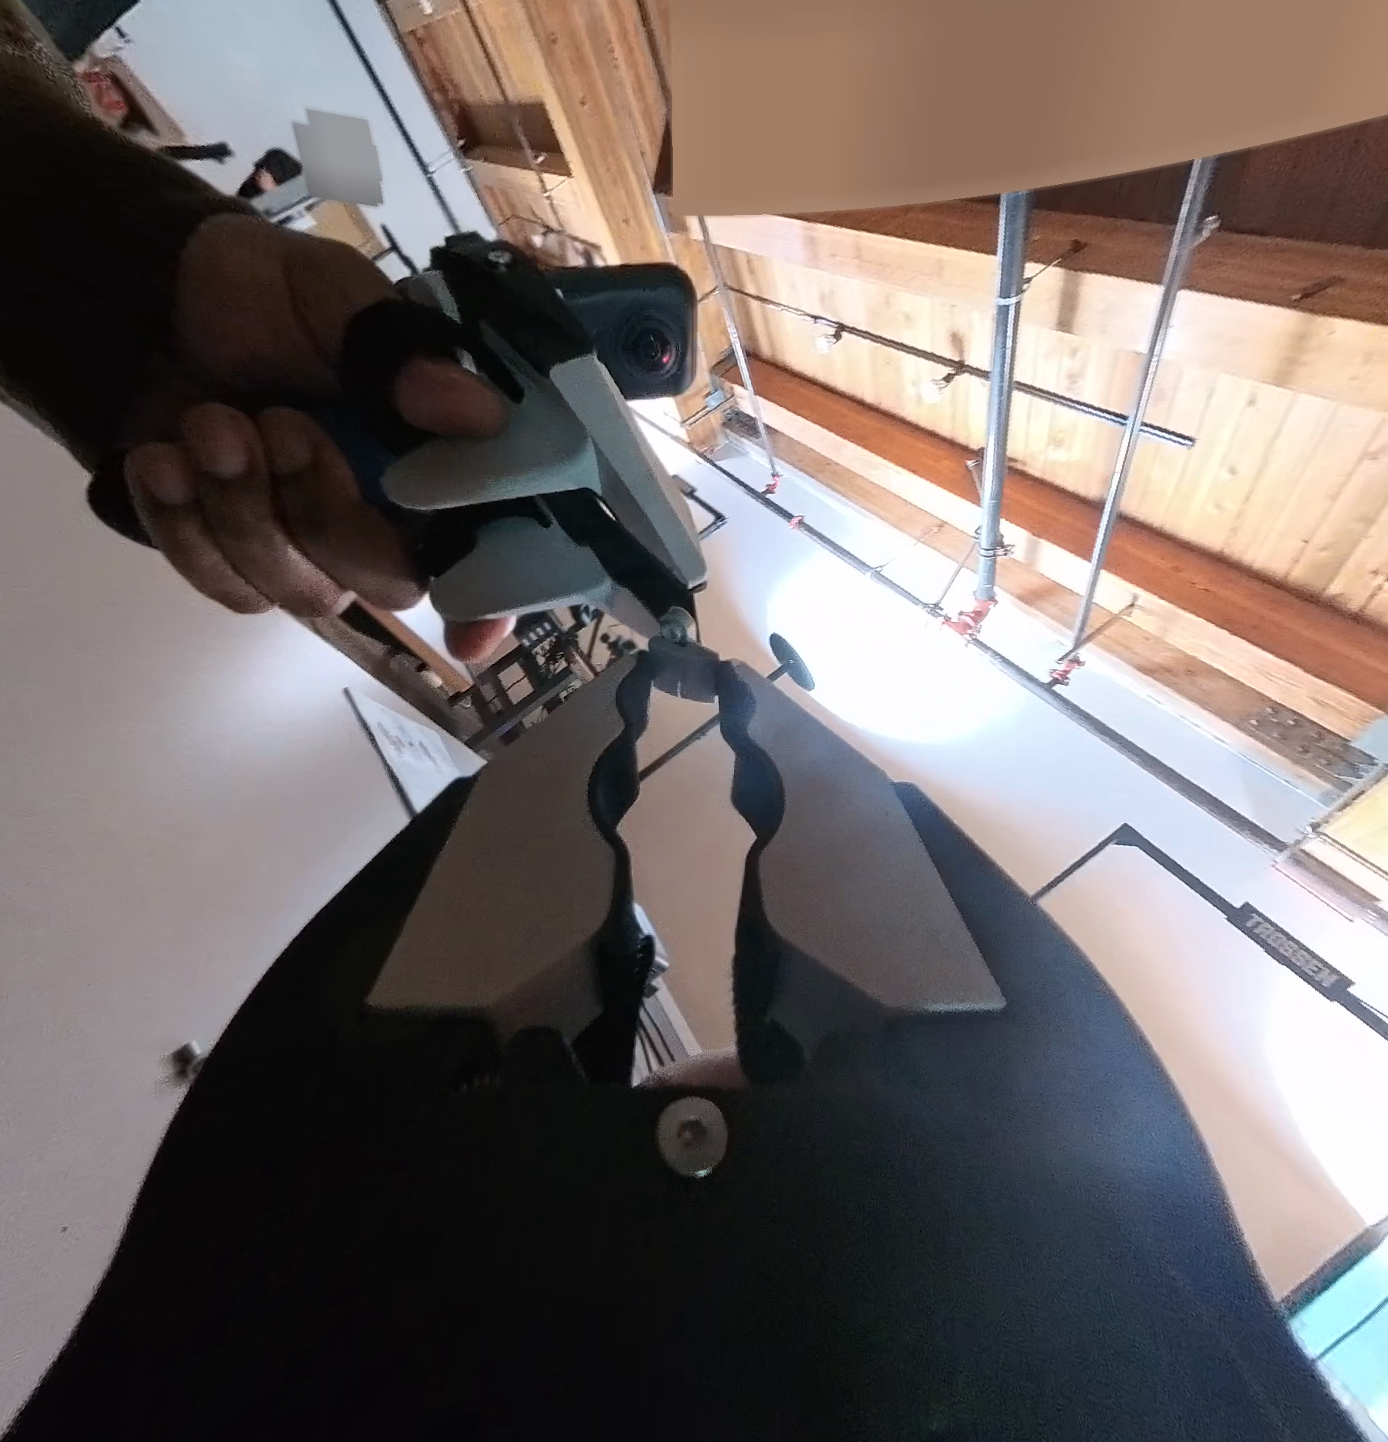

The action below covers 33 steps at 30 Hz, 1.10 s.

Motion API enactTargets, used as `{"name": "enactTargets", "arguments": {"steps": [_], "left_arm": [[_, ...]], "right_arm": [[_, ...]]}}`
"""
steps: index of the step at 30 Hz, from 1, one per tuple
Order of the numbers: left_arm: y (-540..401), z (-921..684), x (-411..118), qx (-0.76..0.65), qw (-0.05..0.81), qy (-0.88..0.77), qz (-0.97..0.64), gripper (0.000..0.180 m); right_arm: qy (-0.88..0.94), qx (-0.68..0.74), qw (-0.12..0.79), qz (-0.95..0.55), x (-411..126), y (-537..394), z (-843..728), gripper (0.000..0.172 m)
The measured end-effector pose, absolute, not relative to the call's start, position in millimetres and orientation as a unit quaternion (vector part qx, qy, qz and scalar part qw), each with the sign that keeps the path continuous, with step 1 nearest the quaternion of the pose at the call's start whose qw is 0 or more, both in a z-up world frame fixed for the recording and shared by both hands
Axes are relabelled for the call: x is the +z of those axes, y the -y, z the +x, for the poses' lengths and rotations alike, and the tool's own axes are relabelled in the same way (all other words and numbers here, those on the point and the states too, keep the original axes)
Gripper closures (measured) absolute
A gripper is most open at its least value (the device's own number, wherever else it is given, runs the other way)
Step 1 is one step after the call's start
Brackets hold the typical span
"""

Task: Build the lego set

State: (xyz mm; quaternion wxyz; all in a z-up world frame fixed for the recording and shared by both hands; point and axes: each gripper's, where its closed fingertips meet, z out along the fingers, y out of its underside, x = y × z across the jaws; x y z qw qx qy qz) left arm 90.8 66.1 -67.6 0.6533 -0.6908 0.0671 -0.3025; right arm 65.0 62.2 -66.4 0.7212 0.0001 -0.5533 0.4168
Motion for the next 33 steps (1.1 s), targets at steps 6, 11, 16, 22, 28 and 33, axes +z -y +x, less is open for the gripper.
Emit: {"name": "enactTargets", "arguments": {"steps": [6, 11, 16, 22, 28, 33], "left_arm": [[-79.5, 109.7, -52.9, -0.290, 0.640, -0.091, -0.706, 0.166], [-85.6, 122.1, -44.2, -0.278, 0.637, -0.105, -0.711, 0.166], [-88.4, 130.6, -37.9, -0.272, 0.638, -0.112, -0.712, 0.166], [-89.5, 136.2, -34.7, -0.265, 0.637, -0.116, -0.715, 0.165], [-90.7, 139.1, -33.1, -0.262, 0.635, -0.118, -0.717, 0.164], [-90.9, 140.5, -32.1, -0.262, 0.633, -0.119, -0.719, 0.164]], "right_arm": [[0.514, 0.429, 0.743, -0.009, -50.1, -75.8, 83.2, 0.154], [0.492, 0.438, 0.753, -0.009, -40.3, -81.9, 94.8, 0.154], [0.477, 0.445, 0.758, -0.007, -33.9, -84.0, 103.1, 0.154], [0.470, 0.450, 0.760, -0.003, -30.1, -84.4, 108.6, 0.154], [0.464, 0.452, 0.762, -0.001, -27.8, -84.9, 111.0, 0.154], [0.459, 0.454, 0.763, -0.002, -25.8, -86.5, 112.1, 0.153]]}}
